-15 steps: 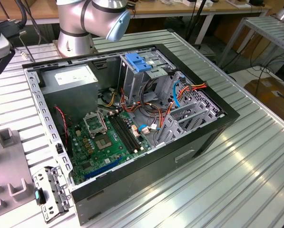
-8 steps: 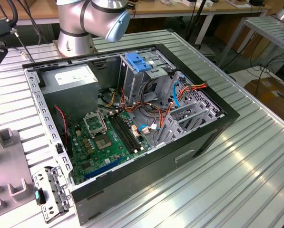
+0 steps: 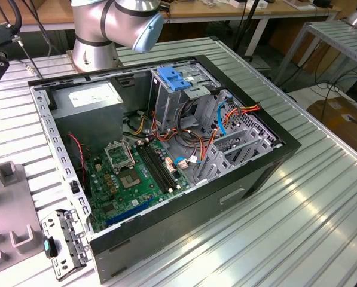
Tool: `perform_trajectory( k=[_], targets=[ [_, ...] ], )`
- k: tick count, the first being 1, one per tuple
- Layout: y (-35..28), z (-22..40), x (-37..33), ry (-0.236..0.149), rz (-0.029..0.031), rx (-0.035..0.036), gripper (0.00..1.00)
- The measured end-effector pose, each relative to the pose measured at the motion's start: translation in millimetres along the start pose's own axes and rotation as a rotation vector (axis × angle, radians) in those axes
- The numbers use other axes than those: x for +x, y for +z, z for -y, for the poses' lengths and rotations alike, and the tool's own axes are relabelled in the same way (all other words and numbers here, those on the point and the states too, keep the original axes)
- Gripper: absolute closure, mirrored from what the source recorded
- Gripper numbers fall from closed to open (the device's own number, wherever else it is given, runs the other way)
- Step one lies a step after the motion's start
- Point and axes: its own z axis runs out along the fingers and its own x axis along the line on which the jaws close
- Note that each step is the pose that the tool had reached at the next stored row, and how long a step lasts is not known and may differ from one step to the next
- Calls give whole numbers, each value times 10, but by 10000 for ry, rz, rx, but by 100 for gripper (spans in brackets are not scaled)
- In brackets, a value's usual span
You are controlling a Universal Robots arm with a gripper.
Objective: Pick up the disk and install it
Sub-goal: 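Reach for the disk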
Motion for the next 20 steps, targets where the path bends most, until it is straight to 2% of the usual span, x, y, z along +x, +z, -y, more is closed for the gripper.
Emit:
perform_trajectory(
  k=[3, 20],
  targets=[
    [0, 1, 16, 1, 1, -1, 89],
    [-3, 16, 215, 0, 0, -1, 89]
  ],
)
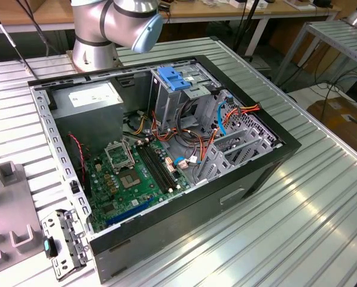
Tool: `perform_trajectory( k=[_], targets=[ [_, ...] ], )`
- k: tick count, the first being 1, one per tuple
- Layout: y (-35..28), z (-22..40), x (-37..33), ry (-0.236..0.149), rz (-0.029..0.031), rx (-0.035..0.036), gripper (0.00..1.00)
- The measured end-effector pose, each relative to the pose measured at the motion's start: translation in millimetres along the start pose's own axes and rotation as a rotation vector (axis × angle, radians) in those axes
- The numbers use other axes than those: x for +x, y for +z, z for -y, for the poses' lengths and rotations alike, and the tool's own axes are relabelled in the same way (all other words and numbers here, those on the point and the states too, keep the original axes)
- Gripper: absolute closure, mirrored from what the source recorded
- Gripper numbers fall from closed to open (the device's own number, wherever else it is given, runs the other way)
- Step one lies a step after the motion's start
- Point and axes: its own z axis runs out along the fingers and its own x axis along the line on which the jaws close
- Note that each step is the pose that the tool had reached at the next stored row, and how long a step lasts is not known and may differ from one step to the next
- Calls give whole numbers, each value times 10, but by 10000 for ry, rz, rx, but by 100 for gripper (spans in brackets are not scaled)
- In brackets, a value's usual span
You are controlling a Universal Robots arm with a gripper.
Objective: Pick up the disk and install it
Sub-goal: 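Reach for the disk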
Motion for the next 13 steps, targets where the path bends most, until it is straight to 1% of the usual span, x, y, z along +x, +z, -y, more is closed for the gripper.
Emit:
perform_trajectory(
  k=[2, 6, 10, 12, 13],
  targets=[
    [-1, 3, 44, 0, -1, 1, 89],
    [-1, 7, 95, 0, 0, 0, 89],
    [-2, 13, 174, 0, 0, 0, 89],
    [-3, 15, 192, 0, 0, 0, 89],
    [-3, 16, 214, 0, 0, 0, 89]
  ],
)
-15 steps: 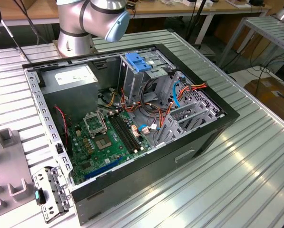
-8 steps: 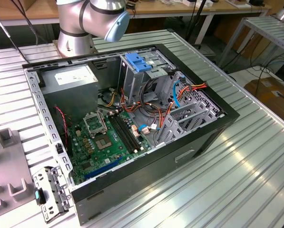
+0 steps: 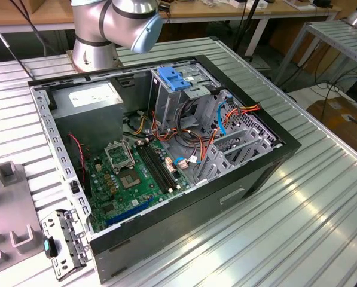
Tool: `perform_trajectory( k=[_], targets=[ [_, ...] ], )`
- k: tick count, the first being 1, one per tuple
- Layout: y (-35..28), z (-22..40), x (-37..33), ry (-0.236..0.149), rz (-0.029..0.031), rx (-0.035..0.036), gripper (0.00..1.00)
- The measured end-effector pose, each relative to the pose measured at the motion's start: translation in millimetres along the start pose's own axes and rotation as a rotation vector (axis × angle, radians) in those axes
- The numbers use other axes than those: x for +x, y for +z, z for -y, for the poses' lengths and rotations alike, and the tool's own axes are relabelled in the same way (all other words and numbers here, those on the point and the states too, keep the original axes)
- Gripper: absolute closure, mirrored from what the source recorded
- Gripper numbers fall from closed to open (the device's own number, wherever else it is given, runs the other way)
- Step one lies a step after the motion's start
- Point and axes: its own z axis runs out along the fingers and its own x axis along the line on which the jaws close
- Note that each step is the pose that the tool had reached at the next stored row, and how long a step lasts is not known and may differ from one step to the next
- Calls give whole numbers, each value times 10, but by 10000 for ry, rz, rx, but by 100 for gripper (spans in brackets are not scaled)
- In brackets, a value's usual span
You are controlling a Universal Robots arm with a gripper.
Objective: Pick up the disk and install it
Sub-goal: 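Reach for the disk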
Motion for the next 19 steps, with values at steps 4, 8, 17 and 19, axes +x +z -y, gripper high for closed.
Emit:
perform_trajectory(
  k=[4, 8, 17, 19],
  targets=[
    [-1, 6, 84, 0, -1, 0, 89],
    [-1, 9, 120, 0, -1, 0, 89],
    [-2, 23, 300, 0, -2, 1, 89],
    [-2, 27, 351, 1, -1, 1, 89]
  ],
)
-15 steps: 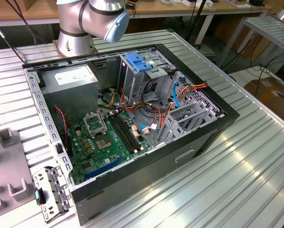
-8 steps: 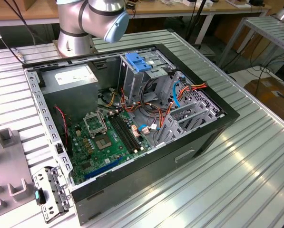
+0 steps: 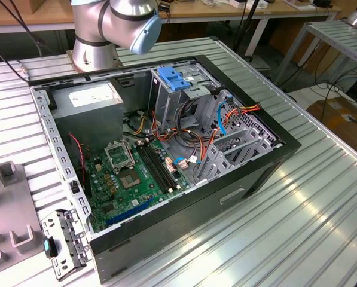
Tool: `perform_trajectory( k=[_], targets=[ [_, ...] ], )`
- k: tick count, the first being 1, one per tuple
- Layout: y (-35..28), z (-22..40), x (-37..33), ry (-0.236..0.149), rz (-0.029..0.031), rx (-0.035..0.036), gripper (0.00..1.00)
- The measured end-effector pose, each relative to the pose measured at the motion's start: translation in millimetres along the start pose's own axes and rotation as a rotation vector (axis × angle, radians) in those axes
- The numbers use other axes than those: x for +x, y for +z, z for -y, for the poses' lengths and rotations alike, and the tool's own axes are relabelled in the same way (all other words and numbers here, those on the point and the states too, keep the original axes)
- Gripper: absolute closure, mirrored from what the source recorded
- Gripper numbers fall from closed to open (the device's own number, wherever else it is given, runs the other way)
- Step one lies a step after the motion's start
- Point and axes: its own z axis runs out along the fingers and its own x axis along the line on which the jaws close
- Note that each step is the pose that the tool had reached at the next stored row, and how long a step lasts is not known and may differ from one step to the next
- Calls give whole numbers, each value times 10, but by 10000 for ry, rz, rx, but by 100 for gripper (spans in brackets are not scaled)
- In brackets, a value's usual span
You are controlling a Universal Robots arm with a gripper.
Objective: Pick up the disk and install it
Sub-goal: 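Reach for the disk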
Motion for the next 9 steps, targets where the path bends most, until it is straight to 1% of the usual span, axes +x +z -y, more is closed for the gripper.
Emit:
perform_trajectory(
  k=[3, 4, 5, 8, 9],
  targets=[
    [-2, 10, 132, -1, -1, 0, 89],
    [-1, 12, 159, -1, 0, 0, 89],
    [-1, 16, 202, -2, 1, -1, 89],
    [-2, 22, 279, -1, 0, 0, 89],
    [-3, 23, 287, -2, 0, 0, 89]
  ],
)
